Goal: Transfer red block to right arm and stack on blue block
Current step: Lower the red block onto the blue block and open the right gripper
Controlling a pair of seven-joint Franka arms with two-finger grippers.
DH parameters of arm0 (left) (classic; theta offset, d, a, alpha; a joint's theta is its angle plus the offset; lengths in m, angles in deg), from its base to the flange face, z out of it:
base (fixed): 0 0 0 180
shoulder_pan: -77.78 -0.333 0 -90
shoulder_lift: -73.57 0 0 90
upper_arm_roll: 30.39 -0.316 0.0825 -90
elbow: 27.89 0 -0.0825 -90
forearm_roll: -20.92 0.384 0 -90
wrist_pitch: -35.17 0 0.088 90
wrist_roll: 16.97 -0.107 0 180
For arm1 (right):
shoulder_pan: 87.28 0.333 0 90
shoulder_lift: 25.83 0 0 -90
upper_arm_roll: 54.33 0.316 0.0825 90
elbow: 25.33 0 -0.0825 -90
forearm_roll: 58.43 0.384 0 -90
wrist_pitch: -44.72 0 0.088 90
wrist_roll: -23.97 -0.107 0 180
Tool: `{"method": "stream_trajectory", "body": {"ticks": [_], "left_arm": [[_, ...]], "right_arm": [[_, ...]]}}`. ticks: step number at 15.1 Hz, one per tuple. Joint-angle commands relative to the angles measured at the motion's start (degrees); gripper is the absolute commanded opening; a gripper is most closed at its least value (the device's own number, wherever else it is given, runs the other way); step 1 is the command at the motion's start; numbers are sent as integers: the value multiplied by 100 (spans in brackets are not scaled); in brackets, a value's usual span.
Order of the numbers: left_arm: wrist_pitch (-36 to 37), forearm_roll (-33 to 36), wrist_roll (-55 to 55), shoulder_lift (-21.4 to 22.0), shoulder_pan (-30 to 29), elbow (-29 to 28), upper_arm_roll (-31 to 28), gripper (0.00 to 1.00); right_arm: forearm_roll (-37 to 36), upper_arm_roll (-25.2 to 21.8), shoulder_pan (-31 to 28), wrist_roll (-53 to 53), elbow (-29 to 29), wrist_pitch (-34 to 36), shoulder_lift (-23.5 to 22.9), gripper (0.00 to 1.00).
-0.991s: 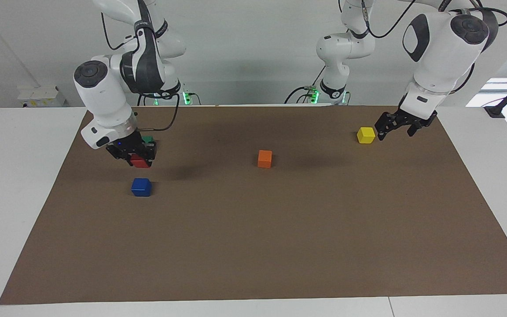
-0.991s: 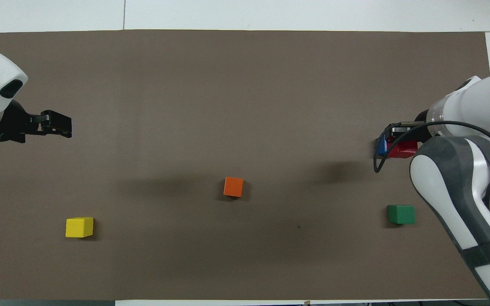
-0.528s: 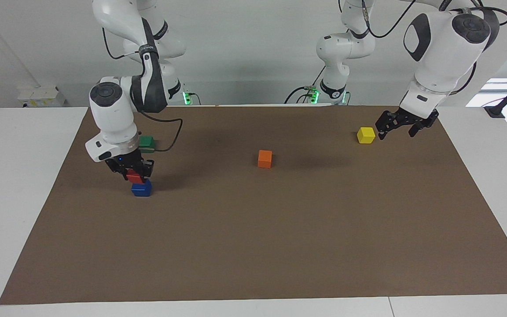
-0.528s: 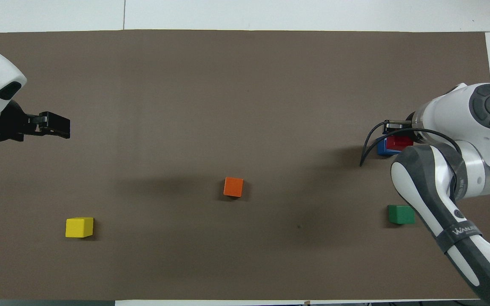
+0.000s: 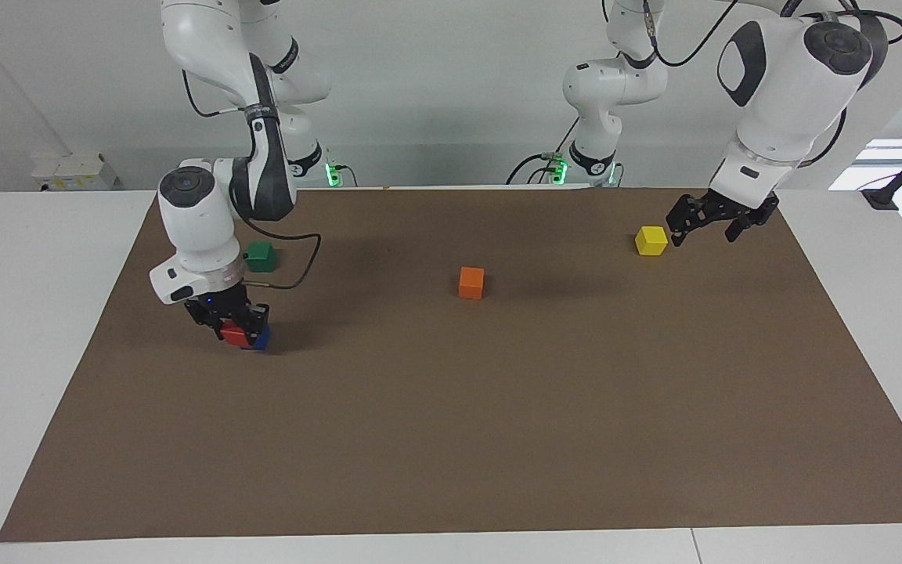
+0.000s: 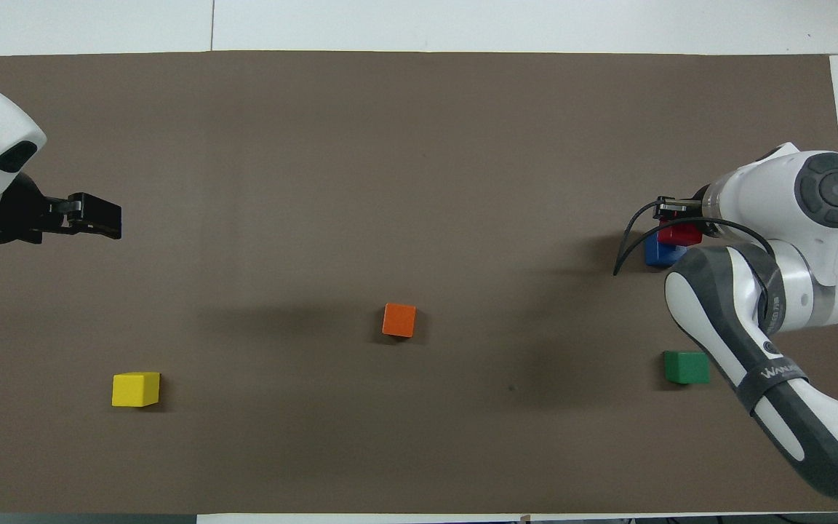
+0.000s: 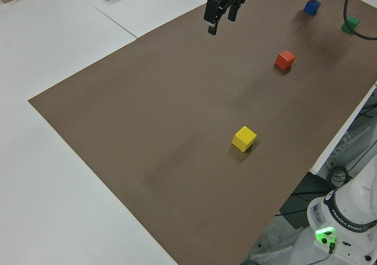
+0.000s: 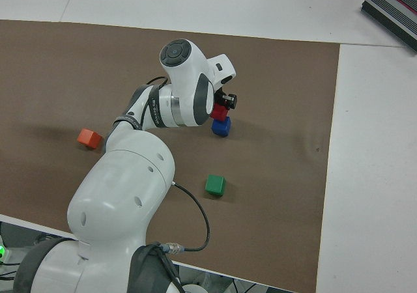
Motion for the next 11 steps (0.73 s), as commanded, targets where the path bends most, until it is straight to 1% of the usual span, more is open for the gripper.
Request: {"method": "stream_trajectory", "body": {"ticks": [1, 6, 7, 8, 9, 11], "left_arm": [[104, -93, -47, 70, 98, 46, -92, 100], [122, -260, 49, 70, 89, 46, -127, 100], [131, -260, 49, 70, 89, 46, -101, 100], [148, -260, 49, 79, 89, 46, -101, 100], [157, -260, 49, 88, 98, 29, -92, 100], [175, -260, 58, 88, 89, 37, -101, 100]], "right_arm": [[-136, 86, -108, -273, -210, -236, 80, 0], [-75, 94, -117, -317, -333, -263, 115, 0], [-66, 103, -117, -326, -324, -263, 115, 19], [-66, 95, -117, -326, -324, -263, 115, 78], [-66, 94, -117, -326, -315, -263, 115, 100], [-66, 94, -117, -308, -289, -263, 106, 100]]}}
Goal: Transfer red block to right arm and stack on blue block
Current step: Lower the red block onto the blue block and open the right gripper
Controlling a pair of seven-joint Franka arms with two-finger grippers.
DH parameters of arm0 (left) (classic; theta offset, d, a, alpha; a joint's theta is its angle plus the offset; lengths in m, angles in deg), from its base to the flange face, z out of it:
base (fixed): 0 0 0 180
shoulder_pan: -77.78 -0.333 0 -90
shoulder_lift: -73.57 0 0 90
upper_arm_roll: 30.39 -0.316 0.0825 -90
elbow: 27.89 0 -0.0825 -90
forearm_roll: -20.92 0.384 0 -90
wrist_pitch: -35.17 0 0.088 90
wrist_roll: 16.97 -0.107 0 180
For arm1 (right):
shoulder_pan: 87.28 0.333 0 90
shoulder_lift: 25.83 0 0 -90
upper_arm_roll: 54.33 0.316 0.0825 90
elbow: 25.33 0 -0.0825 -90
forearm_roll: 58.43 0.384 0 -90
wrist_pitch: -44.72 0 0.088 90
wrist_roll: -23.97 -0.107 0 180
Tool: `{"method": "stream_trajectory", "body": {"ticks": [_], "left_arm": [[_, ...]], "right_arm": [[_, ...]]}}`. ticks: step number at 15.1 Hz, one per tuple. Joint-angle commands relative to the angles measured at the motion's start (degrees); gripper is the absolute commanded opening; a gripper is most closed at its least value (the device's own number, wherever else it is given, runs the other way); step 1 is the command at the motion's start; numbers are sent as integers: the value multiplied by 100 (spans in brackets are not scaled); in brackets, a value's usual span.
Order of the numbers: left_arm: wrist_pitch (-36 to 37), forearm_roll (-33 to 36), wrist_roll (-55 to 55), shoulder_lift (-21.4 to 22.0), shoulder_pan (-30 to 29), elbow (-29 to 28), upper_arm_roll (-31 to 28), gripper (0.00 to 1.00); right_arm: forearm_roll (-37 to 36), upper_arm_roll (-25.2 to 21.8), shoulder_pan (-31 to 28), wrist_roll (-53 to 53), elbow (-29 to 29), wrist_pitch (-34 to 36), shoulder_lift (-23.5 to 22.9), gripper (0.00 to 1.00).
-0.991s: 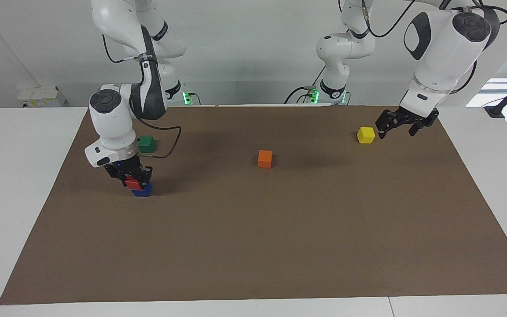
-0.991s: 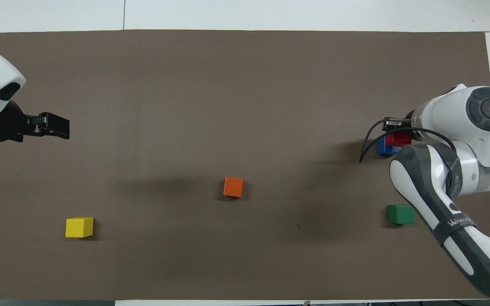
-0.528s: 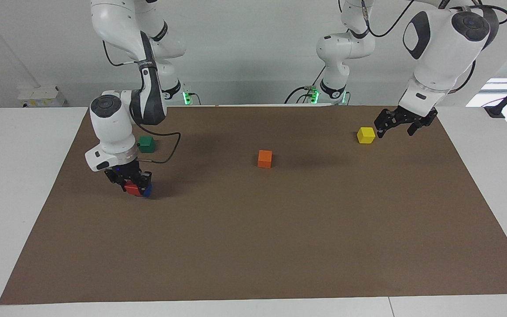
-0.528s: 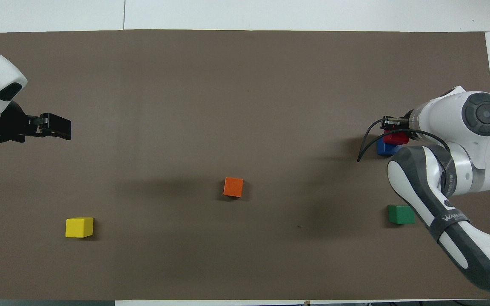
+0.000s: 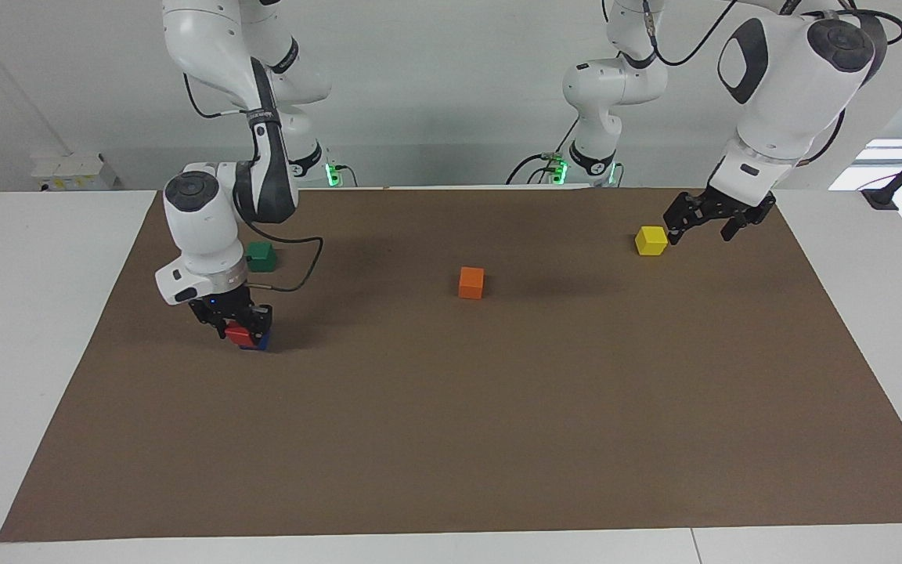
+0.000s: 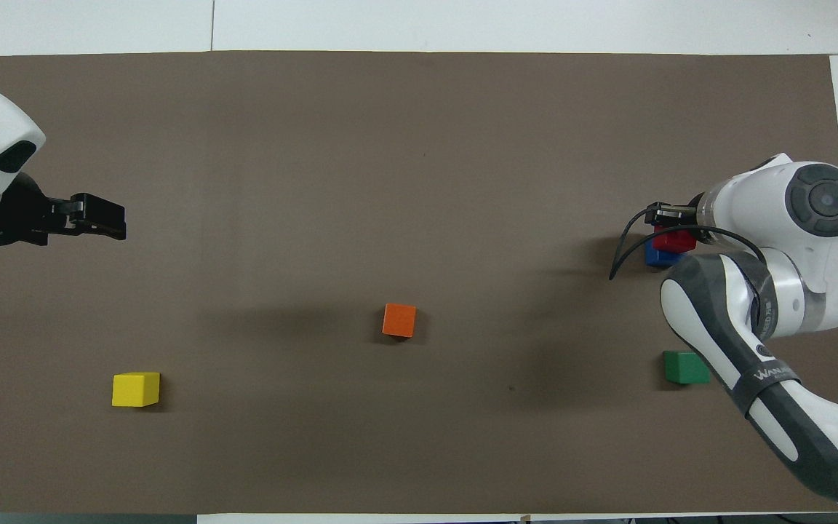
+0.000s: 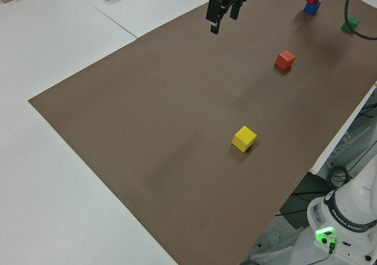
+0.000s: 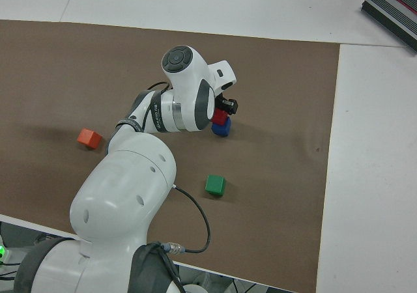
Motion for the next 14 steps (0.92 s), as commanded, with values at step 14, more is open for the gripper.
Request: {"method": "stream_trajectory", "body": {"ticks": [14], "left_arm": [[156, -97, 34, 86, 83, 11, -64, 100]], "right_arm": [[646, 82, -245, 2015, 1795, 3256, 1058, 100]]}}
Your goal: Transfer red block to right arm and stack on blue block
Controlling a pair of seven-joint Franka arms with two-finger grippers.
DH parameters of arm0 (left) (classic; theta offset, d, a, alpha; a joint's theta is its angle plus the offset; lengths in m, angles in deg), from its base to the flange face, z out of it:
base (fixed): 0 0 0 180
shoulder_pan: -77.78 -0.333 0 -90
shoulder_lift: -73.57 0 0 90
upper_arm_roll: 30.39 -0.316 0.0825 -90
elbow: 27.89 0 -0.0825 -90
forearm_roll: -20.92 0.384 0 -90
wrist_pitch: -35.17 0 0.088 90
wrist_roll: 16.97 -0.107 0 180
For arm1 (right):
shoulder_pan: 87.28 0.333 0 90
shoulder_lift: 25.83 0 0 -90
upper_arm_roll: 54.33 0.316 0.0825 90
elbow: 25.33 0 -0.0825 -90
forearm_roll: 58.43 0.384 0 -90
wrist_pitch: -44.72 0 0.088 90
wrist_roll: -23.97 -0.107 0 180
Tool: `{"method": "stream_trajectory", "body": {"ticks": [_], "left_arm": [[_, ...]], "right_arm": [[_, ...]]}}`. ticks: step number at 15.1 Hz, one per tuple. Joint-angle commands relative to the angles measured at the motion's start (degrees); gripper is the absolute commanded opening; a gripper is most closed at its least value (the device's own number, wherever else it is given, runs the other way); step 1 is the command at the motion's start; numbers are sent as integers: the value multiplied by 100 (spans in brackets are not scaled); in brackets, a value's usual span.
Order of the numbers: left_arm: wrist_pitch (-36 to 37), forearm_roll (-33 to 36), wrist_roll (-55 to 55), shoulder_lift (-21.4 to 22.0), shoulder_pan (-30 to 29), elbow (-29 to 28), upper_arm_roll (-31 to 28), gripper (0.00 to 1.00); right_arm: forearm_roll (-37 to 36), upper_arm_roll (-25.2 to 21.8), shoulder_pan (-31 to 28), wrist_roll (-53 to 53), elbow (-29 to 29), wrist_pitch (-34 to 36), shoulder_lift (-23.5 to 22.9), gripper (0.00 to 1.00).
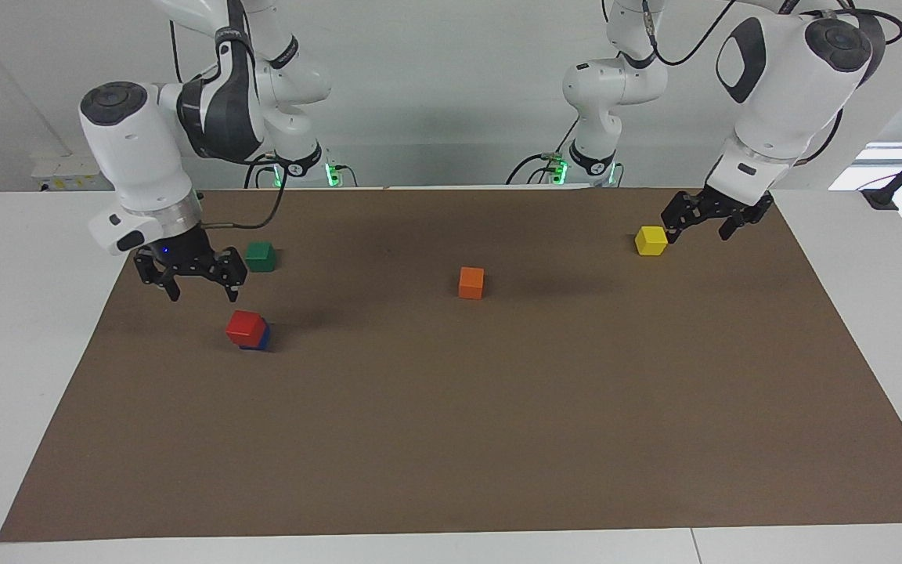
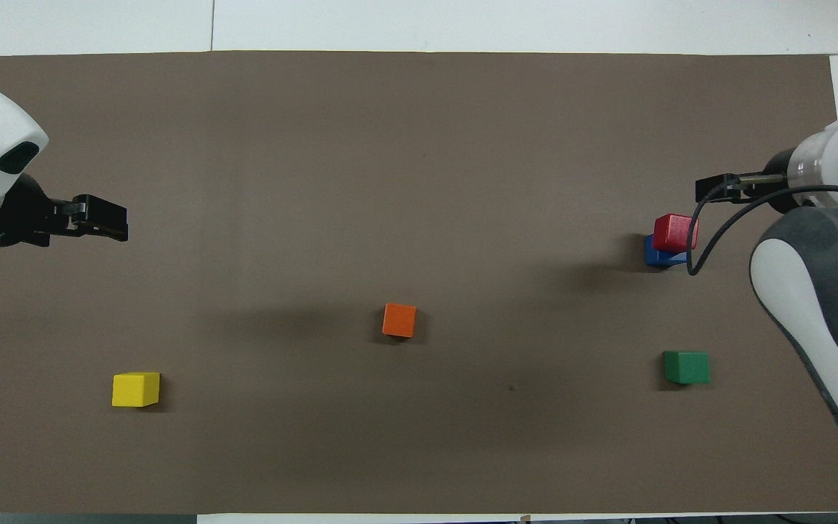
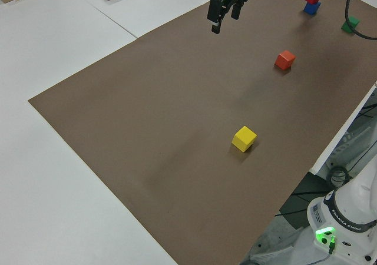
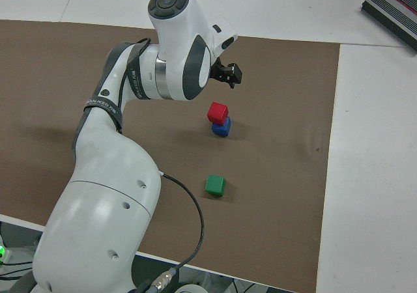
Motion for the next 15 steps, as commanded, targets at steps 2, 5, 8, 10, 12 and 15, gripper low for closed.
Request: {"method": "stream_trajectory", "body": {"ticks": [2, 5, 8, 10, 12, 15], "left_arm": [[131, -90, 32, 87, 72, 11, -42, 100], [17, -81, 24, 60, 72, 46, -41, 100], [34, -81, 24, 69, 63, 46, -94, 100], [43, -81, 24, 78, 63, 46, -77, 100], [43, -81, 24, 78, 63, 46, -77, 100], [52, -90, 32, 69, 63, 46, -15, 100]], "right_arm": [[120, 85, -75, 262, 990, 1861, 180, 100], [137, 85, -101, 436, 1467, 2769, 188, 100], [338, 32, -119, 762, 1985, 3403, 92, 100], [436, -117, -102, 928, 2004, 3352, 57, 100], [383, -249, -92, 1192, 2004, 3238, 39, 100], [305, -240, -189, 1185, 2004, 3133, 56, 100]]}}
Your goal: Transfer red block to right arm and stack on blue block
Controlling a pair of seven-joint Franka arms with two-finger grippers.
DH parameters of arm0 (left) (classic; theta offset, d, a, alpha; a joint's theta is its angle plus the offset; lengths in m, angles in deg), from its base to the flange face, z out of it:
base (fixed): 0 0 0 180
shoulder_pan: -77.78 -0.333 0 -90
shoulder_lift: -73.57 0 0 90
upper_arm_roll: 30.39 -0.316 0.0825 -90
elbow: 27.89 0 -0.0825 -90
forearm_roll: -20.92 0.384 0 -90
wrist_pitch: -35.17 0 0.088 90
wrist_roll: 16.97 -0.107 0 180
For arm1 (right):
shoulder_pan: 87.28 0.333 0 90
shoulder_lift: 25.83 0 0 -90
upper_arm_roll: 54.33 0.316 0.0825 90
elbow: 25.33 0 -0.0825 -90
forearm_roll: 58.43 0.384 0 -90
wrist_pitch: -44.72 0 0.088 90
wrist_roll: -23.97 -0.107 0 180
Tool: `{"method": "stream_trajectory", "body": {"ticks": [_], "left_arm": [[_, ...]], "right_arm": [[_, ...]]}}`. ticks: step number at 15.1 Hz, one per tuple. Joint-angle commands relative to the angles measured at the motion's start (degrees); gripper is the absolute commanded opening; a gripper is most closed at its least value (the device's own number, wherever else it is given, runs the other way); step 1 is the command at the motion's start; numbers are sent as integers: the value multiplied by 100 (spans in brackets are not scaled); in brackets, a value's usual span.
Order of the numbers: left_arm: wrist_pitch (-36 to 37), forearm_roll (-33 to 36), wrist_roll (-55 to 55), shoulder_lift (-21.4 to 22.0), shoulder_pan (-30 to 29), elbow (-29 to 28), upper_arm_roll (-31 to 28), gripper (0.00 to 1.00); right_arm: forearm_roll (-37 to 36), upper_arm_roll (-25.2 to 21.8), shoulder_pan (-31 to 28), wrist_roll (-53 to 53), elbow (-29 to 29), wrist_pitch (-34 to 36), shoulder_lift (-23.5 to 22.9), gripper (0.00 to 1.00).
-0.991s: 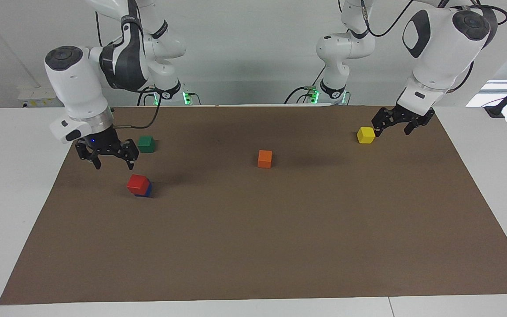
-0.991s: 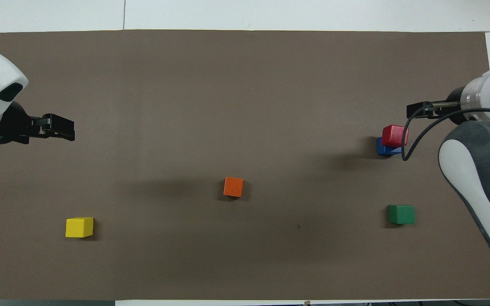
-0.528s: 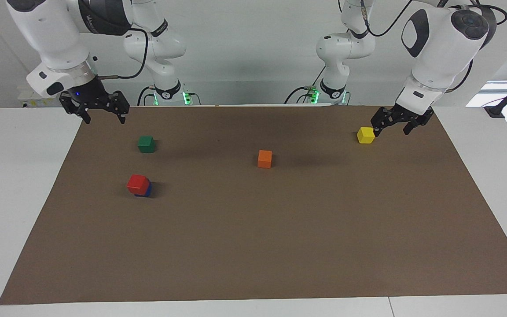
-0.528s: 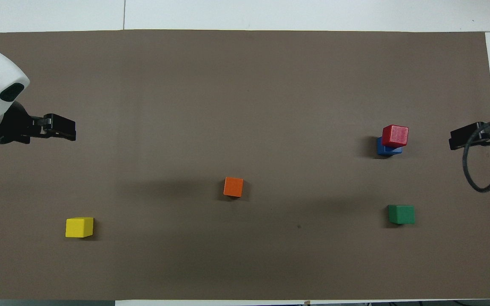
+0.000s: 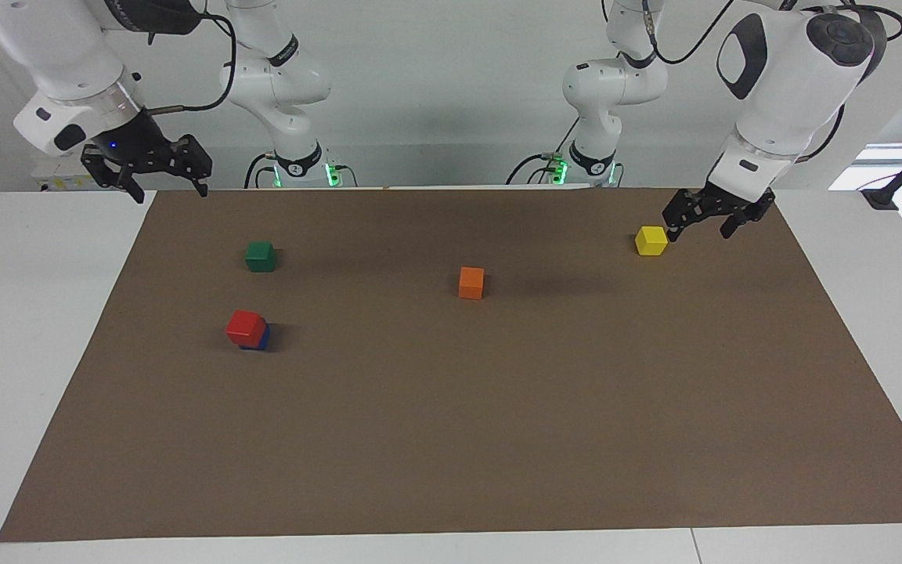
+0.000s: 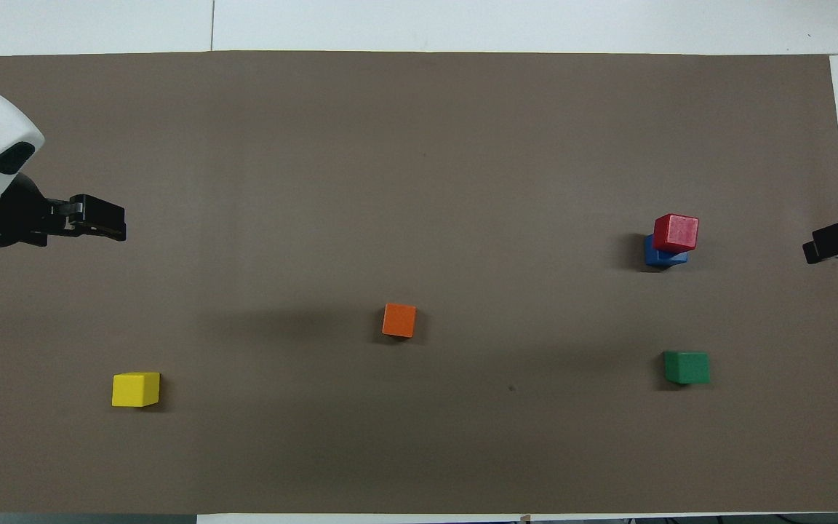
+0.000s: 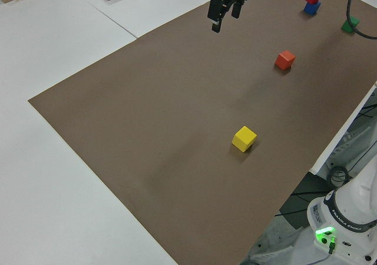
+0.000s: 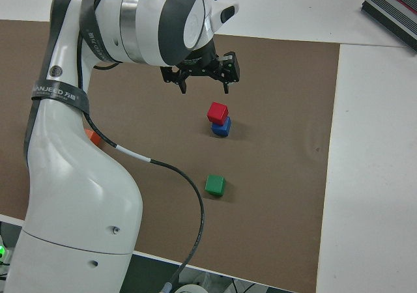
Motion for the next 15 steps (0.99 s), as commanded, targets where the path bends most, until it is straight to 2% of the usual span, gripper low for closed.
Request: {"method": "stream_trajectory", "body": {"ticks": [1, 3, 6, 9, 12, 15], "left_arm": [[93, -90, 24, 29, 57, 43, -14, 100], [129, -90, 24, 20, 57, 43, -40, 100], [164, -90, 32, 20, 57, 52, -32, 100], [173, -90, 24, 29, 57, 43, -41, 100], [173, -90, 24, 46, 75, 25, -5, 100], [164, -90, 24, 64, 92, 25, -5, 100]], "right_arm": [[9, 27, -119, 138, 89, -223, -57, 100], [9, 27, -84, 51, 36, -329, -22, 100], [0, 36, -93, -38, -367, -768, 136, 100], [0, 36, -119, -38, -535, -769, 232, 100], [-17, 36, -93, -29, -1053, -944, 636, 100], [-61, 19, -102, -20, -940, -954, 515, 100]]}}
